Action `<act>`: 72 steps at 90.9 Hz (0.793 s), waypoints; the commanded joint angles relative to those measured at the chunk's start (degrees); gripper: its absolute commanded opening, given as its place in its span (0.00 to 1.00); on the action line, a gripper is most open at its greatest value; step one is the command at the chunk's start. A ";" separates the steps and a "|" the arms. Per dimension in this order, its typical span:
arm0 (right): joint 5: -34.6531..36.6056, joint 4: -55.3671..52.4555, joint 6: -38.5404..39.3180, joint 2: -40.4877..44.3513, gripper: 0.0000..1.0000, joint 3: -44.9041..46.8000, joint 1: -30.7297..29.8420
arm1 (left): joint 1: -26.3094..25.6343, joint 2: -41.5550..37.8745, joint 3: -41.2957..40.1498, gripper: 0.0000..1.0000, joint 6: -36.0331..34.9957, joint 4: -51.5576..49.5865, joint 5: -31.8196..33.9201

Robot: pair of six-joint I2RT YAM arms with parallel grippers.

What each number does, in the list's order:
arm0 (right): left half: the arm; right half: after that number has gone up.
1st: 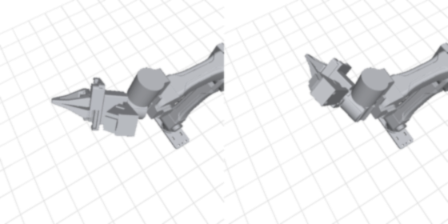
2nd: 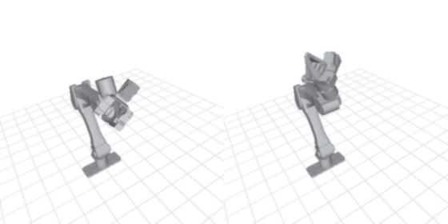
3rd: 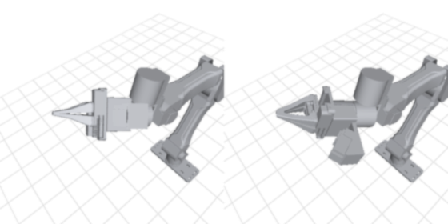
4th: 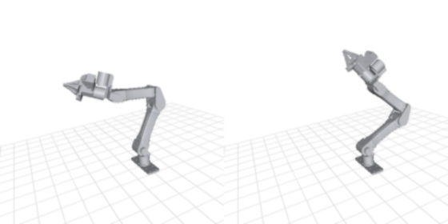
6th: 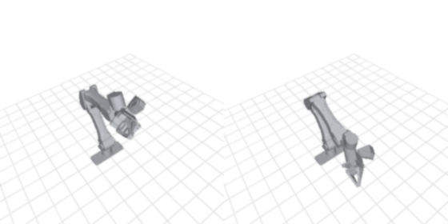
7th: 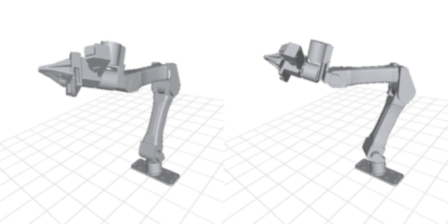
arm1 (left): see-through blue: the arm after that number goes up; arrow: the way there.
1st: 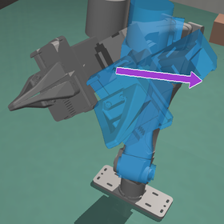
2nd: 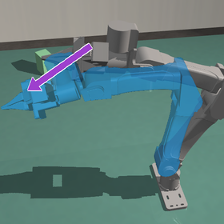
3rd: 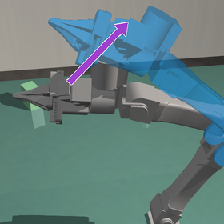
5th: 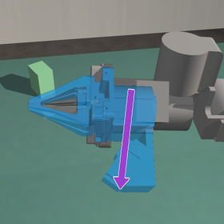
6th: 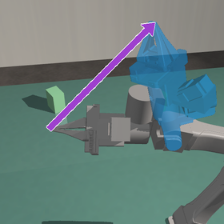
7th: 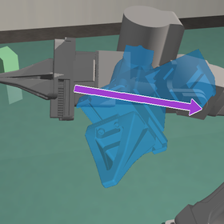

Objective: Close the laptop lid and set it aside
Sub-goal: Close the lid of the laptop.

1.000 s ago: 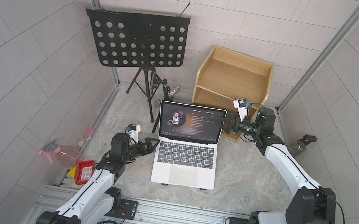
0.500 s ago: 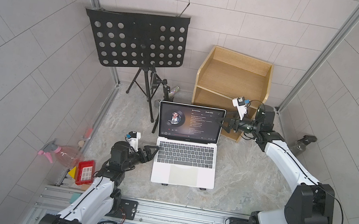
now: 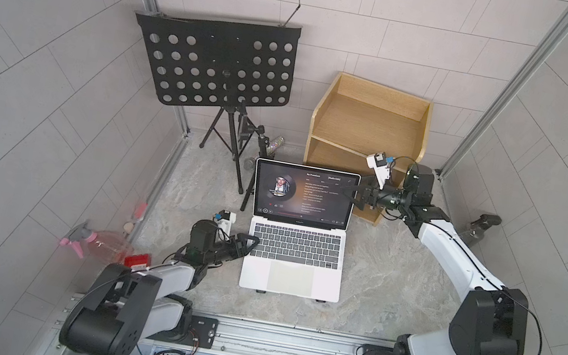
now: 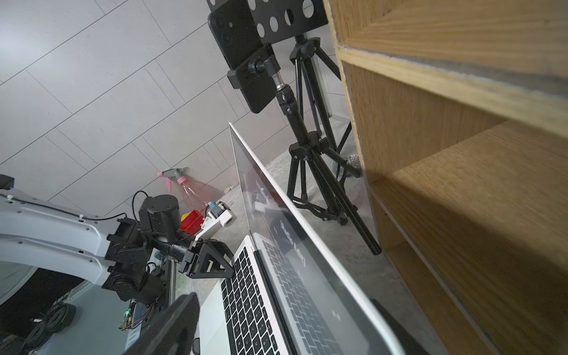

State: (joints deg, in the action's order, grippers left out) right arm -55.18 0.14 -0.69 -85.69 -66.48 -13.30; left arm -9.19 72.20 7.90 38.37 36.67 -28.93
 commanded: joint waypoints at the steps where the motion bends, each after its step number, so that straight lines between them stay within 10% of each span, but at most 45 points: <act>1: -3.17 -1.75 1.11 -0.88 0.84 -1.61 -0.50 | -0.72 6.56 -0.03 0.49 0.55 6.10 0.30; 26: -3.09 -2.82 1.91 -1.21 0.84 -1.84 -0.33 | -0.81 13.06 -1.56 0.44 2.85 19.22 -4.49; 72: -4.46 -7.50 5.27 -1.14 0.87 -5.45 0.73 | -0.79 -4.09 -1.76 0.45 0.46 0.46 -1.71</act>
State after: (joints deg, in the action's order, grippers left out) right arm -56.05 -3.84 1.13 -86.43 -68.79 -12.69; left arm -9.72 68.27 6.37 40.03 40.25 -29.69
